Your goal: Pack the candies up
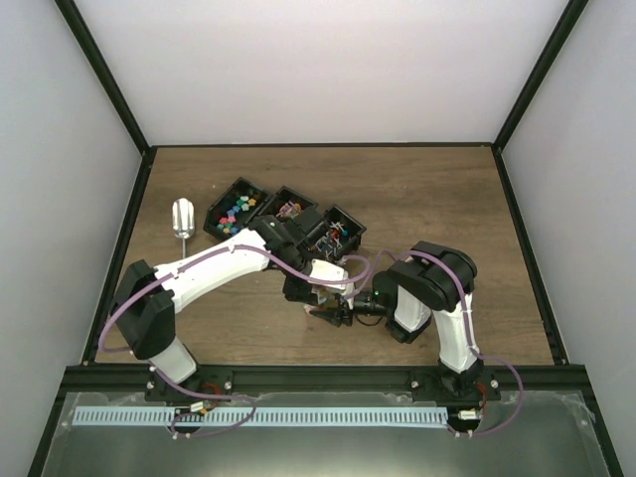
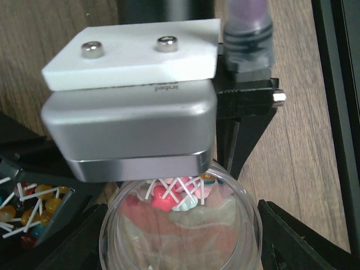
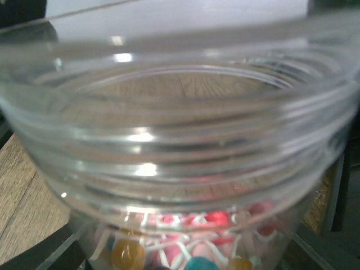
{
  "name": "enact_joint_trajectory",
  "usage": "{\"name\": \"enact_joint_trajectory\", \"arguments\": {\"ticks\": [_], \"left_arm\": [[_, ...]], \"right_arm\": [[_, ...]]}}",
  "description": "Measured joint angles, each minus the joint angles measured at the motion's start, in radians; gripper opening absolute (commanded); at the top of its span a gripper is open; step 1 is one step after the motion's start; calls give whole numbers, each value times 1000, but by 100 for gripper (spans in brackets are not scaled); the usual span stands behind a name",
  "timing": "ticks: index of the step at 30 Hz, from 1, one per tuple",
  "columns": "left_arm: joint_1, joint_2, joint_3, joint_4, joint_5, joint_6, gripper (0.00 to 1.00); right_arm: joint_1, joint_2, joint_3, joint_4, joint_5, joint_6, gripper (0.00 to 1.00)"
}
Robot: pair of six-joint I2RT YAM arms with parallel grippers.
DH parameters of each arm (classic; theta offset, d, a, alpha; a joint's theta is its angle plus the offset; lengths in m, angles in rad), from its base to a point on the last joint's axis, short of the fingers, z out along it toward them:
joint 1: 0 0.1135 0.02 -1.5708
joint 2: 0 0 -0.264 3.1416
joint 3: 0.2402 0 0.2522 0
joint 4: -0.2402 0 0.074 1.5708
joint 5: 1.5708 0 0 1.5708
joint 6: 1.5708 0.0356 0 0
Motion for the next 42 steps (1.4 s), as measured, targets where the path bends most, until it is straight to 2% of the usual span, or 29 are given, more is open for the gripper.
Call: {"name": "enact_joint_trajectory", "arguments": {"ticks": [7,10,13,15,18,20,23,27,33,42], "left_arm": [[5,81,88,-85,-26,154,93],[20,118,135,-121,-19,136,95],[32,109,148,-137,-18,47,95],[35,84,140,-129,-19,-53,97],[36,-11,94,-77,1,-192,99],[35,-84,60,-42,12,-261,99],[31,-148,24,-6,20,-340,96],[29,-134,6,27,19,-430,93],[27,-101,-10,31,2,-509,77],[18,-75,-8,32,-52,-534,70]], "right_arm": [[-1,0,-3,0,-11,11,54],[-2,0,-5,0,-10,23,54],[-3,0,-5,0,-8,32,55],[-4,0,-6,0,-5,35,62],[-3,0,-6,0,-6,32,79],[-3,0,-6,0,-6,31,89],[-2,2,-15,-2,0,39,93],[-2,2,-31,-2,6,46,94],[-1,2,-33,-2,11,57,93],[-1,2,-32,-2,16,57,92]]}}
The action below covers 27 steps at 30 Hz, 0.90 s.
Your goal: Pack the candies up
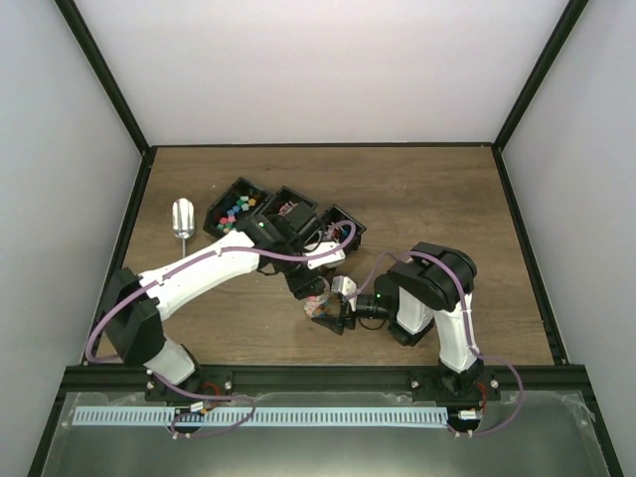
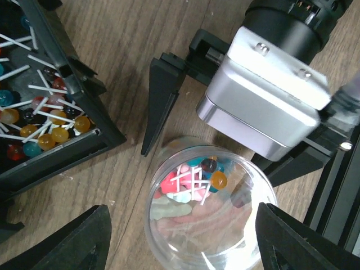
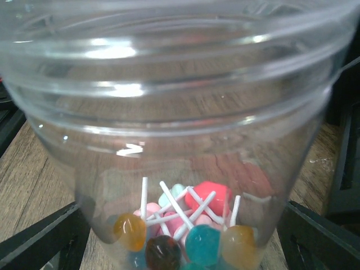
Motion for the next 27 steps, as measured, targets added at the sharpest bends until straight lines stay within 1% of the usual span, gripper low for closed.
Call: {"name": "enact_joint_trajectory", "arguments": {"ticks": [5,12,14,16,17,21,24,27], "left_arm": [[-7,54,13,-7,0,-10,64],[-8,61,37,-39,3,-8,64],[-6,59,49,-46,20,-2,68],[-4,41,53,-44,40,11,77],[-6,28,52,-45,42,18,79],[-20,-12,45,-45,42,26,83],[-29,-8,36,-34,37,16,84],[-35,-4,24,-19,29,4,88]], "right_arm": [[0,0,0,0,0,-2,90],[0,0,0,0,-1,-2,89],[0,0,0,0,-1,-2,88],[0,0,0,0,-1,-2,87],[0,0,0,0,-1,-1,87],[0,0,0,0,0,0,86],[0,0,0,0,0,2,86],[0,2,1,0,1,2,84]]}}
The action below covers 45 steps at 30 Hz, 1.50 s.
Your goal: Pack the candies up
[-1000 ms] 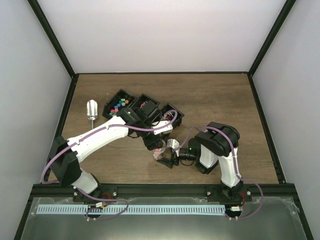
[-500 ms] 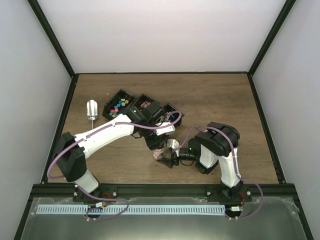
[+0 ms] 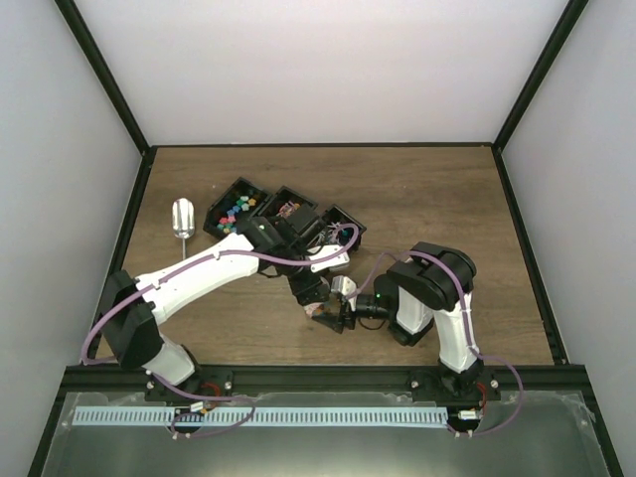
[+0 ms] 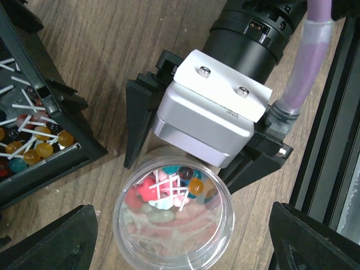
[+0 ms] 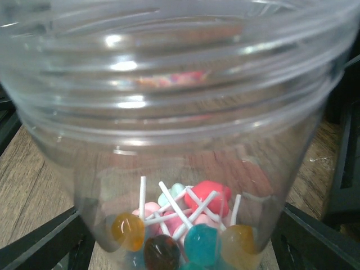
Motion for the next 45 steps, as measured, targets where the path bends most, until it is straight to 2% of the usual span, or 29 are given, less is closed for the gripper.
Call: {"name": "enact_joint_trajectory", "arguments": {"ticks": [8,13,17,22,28,33,37,41,42,45], "left_arm": [[-26,0,-52,50,-21,-58,88],[-27,2,-67,64,-46,-75,82],[-27,8,-67,66,-68,-78,80],[-27,20,-76,64,-94,-79,71],[-27,29,-72,63,-102,-60,55],[-27,32,-68,59,-95,18,50],[-18,46,-48,32,-72,177,48],[6,84,-1,-27,-28,356,52],[12,101,21,-50,-18,405,57],[17,144,76,-106,-9,502,81]], "right_arm": [[0,18,30,0,-1,12,83],[3,36,51,0,-5,22,76],[5,40,55,0,-10,24,75],[4,40,55,0,-11,23,73],[4,40,54,0,-9,21,72],[4,40,53,1,-9,18,70],[4,40,53,1,-12,11,68],[4,40,53,1,-13,8,65],[4,40,53,1,-13,8,64],[3,40,52,1,-13,8,63]]}}
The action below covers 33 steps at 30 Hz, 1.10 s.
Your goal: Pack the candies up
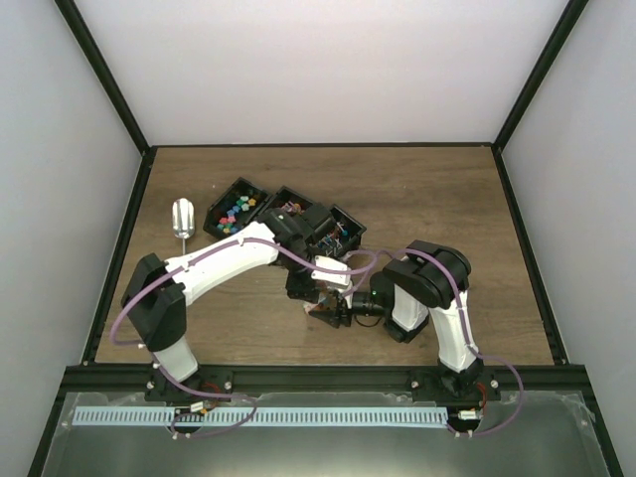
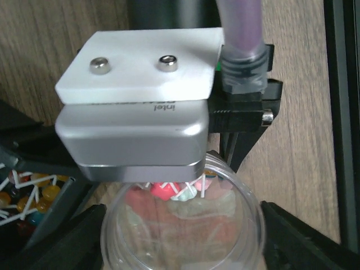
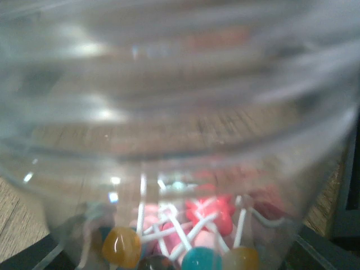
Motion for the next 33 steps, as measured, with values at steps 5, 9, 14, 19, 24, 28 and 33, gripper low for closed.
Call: {"name": "enact_joint_trajectory", "arguments": {"ticks": [5,9,14,19,24,28,33], "left_arm": [[0,35,43,-25,-19,39,90],[0,14,32,-10,-23,-78,91],[0,-82,-29,36,-14,-267,94],[0,-132,-85,50,23,-363,94],[0,-121,-96,70,24,-480,89],[1,-97,-97,90,18,-555,82],[0,-97,-108,108,9,-600,69]], "right_arm": [[0,-1,-3,0,-5,0,63],[0,-1,-4,0,-6,2,63],[0,-1,-4,0,-6,4,64],[0,-1,-4,0,-6,4,65],[0,-1,-4,0,-6,5,66],[0,-1,-4,0,-6,5,68],[0,-1,-4,0,-7,3,69]]}}
